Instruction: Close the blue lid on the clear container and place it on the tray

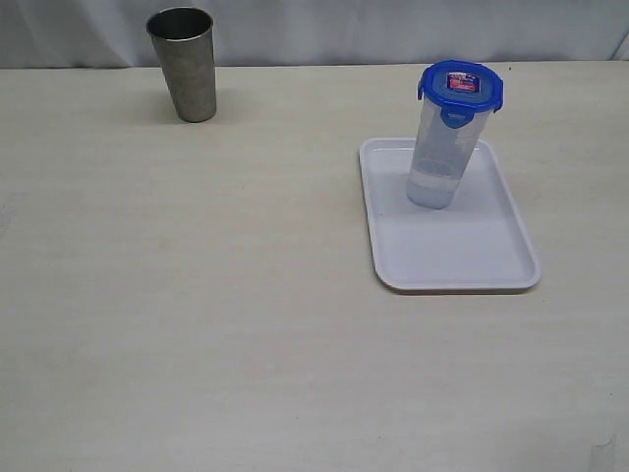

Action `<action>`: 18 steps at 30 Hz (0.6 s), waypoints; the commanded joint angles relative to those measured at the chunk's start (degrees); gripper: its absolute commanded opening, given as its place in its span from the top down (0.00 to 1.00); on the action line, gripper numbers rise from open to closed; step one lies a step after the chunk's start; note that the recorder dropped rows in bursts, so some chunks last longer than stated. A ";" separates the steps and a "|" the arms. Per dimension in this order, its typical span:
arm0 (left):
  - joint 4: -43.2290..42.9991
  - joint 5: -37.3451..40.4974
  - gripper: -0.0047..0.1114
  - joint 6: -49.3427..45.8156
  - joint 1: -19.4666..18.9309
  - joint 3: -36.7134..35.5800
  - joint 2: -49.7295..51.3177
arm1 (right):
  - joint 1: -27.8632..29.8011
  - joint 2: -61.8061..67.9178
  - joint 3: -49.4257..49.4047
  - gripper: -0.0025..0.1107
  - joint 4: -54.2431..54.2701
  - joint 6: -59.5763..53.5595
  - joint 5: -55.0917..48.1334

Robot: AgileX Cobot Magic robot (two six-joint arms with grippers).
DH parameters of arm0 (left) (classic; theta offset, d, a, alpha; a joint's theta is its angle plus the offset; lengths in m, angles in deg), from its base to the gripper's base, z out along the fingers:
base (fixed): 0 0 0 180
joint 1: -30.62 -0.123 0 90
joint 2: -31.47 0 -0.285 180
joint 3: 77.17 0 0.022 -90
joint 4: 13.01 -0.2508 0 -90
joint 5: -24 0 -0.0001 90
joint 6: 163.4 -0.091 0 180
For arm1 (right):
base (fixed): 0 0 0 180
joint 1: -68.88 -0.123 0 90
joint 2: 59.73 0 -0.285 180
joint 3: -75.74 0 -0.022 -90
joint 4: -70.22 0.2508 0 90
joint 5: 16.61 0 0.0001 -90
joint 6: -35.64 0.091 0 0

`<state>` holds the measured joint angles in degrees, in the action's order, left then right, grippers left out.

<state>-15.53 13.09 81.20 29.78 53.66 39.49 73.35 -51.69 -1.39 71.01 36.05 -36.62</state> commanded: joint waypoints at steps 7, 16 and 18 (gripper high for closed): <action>0.23 -0.49 0.05 0.20 -5.26 -0.62 -0.23 | 0.21 -0.26 -0.09 0.94 -0.02 -0.41 0.22; 0.23 1.38 0.05 0.20 -5.14 -0.62 -0.23 | 0.21 -0.26 -0.09 0.94 -0.02 -0.41 0.22; 0.23 2.16 0.05 0.20 -5.14 -1.30 -0.23 | 0.21 -0.26 -0.09 0.94 -0.02 -0.41 0.22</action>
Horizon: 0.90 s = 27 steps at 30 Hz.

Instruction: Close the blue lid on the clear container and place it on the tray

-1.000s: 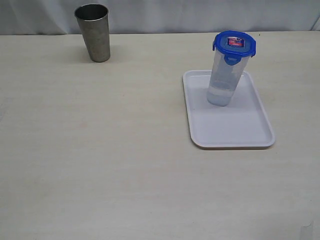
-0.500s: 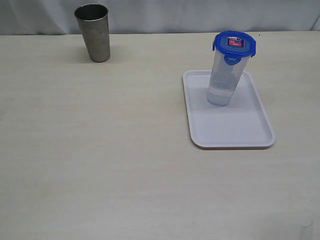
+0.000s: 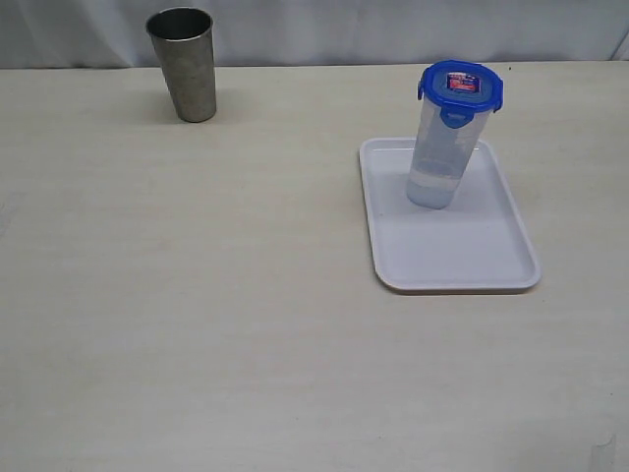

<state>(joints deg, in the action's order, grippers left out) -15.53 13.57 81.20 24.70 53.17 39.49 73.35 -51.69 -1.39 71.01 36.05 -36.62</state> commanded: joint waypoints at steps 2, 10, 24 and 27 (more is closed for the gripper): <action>0.23 1.22 0.05 0.20 -0.06 -2.40 -0.23 | 0.21 -0.26 -0.09 0.94 -0.02 -0.41 0.22; 0.12 1.15 0.05 0.20 -0.06 -14.61 -0.23 | 0.21 -0.26 -0.09 0.94 -0.02 -0.41 0.22; 0.00 3.00 0.05 0.20 -0.06 -27.56 -0.23 | 0.21 -0.26 -0.09 0.94 -0.02 -0.41 0.22; 0.00 8.61 0.05 0.20 -0.06 -27.56 -0.23 | 0.21 -0.26 -0.09 0.94 -0.02 -0.41 0.22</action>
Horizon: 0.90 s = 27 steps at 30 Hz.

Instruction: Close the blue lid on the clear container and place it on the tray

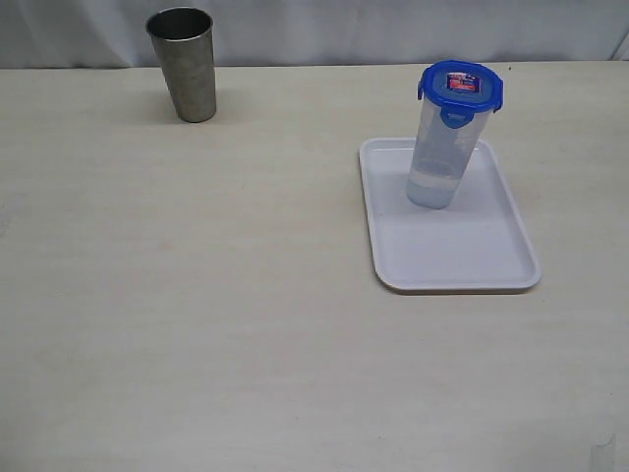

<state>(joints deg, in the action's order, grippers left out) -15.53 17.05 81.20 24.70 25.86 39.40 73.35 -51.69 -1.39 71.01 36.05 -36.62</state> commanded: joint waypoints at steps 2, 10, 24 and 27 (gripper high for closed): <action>0.00 7.34 0.05 0.20 -0.06 -0.25 -0.14 | 0.21 -0.26 -0.09 0.94 -0.02 -0.41 0.22; 0.00 22.37 0.05 0.20 -0.06 -0.25 -0.14 | 0.21 -0.26 -0.09 0.94 -0.02 -0.41 0.22; 0.00 25.48 0.05 -0.10 -0.06 -0.25 -0.14 | 0.21 -0.26 -0.09 0.94 -0.02 -0.41 0.22; 0.00 25.48 0.05 -0.10 -0.06 -0.25 -0.14 | 0.21 -0.26 -0.09 0.94 -0.02 -0.41 0.22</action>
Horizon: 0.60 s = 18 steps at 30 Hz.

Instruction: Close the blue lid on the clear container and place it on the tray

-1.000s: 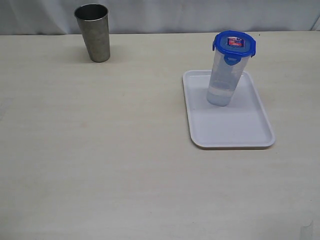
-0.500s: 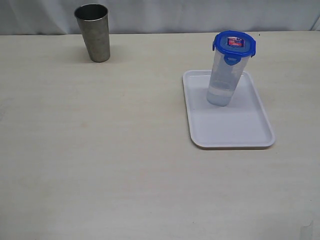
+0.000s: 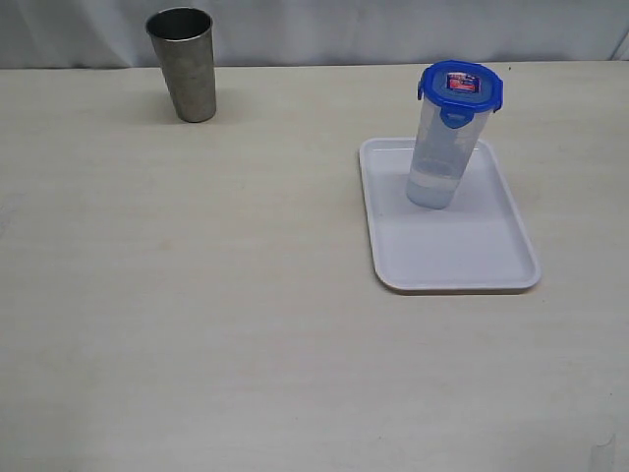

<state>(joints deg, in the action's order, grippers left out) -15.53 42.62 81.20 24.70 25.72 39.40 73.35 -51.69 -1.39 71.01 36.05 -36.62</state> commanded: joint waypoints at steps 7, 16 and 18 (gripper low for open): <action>0.00 0.05 0.05 -8.88 -0.06 -0.11 -0.14 | 0.21 -0.26 -0.09 0.94 -0.02 -0.41 0.22; 0.00 0.27 0.05 -62.34 -0.06 -0.11 -0.14 | 0.21 -0.26 -0.09 0.94 -0.02 -0.41 0.22; 0.00 0.27 0.05 -64.23 -0.06 -0.11 -0.14 | 0.21 -0.26 -0.09 0.94 -0.02 -0.41 0.22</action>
<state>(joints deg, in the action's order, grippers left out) -15.53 43.16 24.95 24.70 25.72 39.40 73.35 -51.69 -1.39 71.01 36.05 -36.62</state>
